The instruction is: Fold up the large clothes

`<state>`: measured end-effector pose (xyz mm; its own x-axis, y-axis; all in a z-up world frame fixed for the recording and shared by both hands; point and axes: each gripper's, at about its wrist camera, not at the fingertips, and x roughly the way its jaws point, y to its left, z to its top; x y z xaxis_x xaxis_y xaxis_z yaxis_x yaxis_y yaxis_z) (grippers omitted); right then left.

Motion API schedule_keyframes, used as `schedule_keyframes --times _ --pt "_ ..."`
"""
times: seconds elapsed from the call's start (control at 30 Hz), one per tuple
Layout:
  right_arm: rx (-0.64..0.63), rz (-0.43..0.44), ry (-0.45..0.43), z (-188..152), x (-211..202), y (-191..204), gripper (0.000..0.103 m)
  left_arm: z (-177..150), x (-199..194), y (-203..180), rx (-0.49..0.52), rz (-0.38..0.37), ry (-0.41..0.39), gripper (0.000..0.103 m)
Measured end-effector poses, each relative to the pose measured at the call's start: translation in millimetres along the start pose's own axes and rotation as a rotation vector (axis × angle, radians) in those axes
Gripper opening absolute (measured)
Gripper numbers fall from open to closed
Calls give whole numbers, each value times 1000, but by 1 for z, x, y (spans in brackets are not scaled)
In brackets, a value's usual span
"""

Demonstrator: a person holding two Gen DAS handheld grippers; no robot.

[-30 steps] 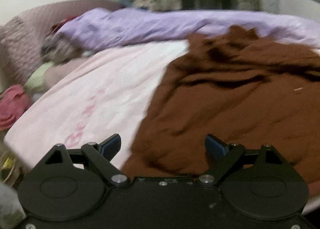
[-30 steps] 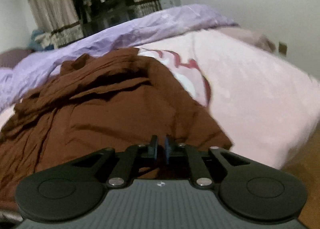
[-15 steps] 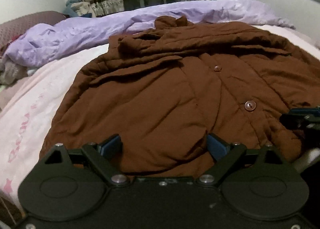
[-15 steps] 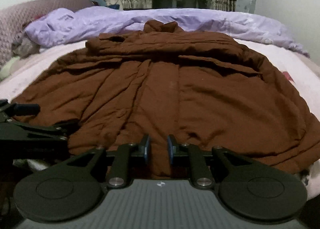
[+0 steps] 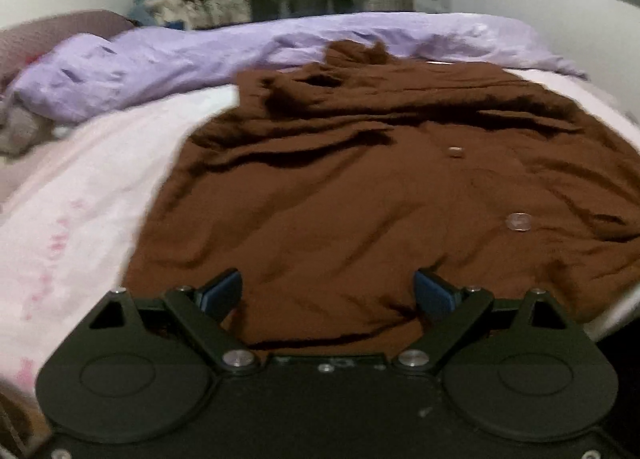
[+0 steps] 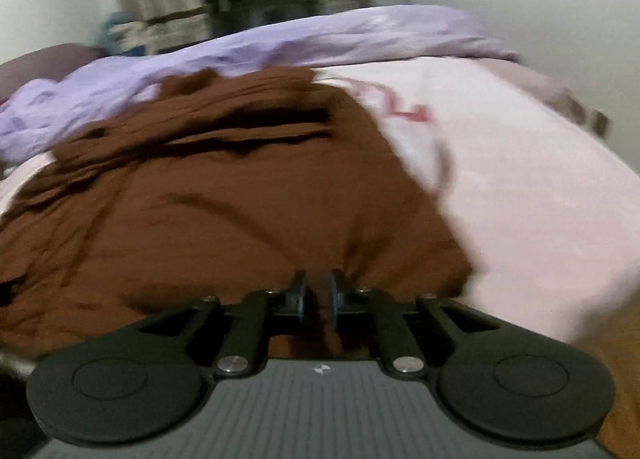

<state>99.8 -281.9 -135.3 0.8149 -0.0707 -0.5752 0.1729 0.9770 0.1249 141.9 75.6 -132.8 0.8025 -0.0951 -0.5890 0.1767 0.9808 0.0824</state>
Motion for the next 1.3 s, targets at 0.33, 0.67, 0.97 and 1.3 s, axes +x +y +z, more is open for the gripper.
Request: schedule_keyframes --times 0.33,0.67,0.97,1.3 --pt "4 -129 -61 -12 -31 -17 39 -9 -3 49 7 296 52 94" --pt "49 -63 -33 -13 -16 -30 93 -26 7 97 -217 109 59 97" --pt "126 -38 -87 -12 -1 -23 76 -26 10 96 -228 94 50 101" --pt "110 -25 -120 -8 4 -22 21 -24 0 79 -163 36 33 58"
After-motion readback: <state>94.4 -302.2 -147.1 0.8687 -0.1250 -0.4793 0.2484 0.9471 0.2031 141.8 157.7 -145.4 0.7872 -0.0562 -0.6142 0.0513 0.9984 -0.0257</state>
